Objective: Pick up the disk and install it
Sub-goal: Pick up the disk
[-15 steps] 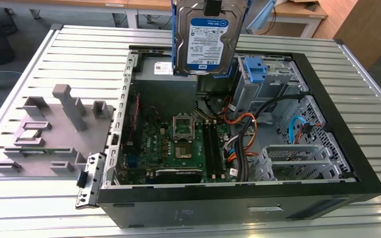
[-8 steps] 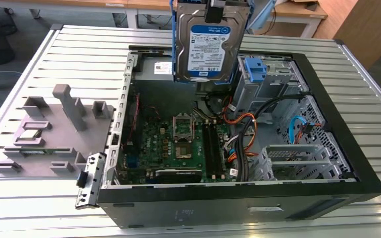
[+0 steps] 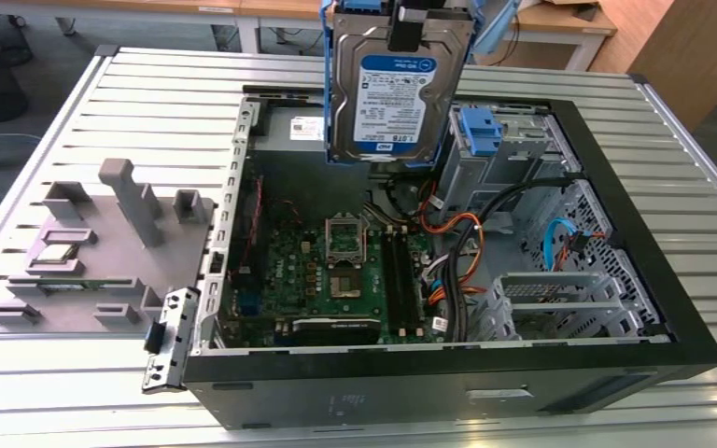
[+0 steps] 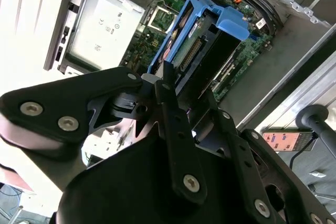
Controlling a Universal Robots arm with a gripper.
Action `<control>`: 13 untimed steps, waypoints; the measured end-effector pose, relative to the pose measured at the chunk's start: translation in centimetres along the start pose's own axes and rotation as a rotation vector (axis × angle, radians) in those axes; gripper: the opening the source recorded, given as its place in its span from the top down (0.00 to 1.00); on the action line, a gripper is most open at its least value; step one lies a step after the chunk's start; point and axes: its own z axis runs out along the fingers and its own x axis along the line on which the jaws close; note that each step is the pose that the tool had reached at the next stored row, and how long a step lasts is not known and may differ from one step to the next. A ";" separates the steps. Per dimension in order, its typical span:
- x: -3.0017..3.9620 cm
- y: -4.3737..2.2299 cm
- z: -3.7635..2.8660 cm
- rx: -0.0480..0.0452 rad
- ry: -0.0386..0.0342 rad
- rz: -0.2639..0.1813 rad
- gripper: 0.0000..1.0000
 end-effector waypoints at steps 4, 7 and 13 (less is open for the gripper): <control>0.03 -0.10 -0.01 -0.0001 0.0000 0.000 0.65; 0.04 -0.18 -0.01 -0.0001 0.0000 0.000 0.65; 0.05 -0.56 -0.02 -0.0004 0.0000 0.000 0.65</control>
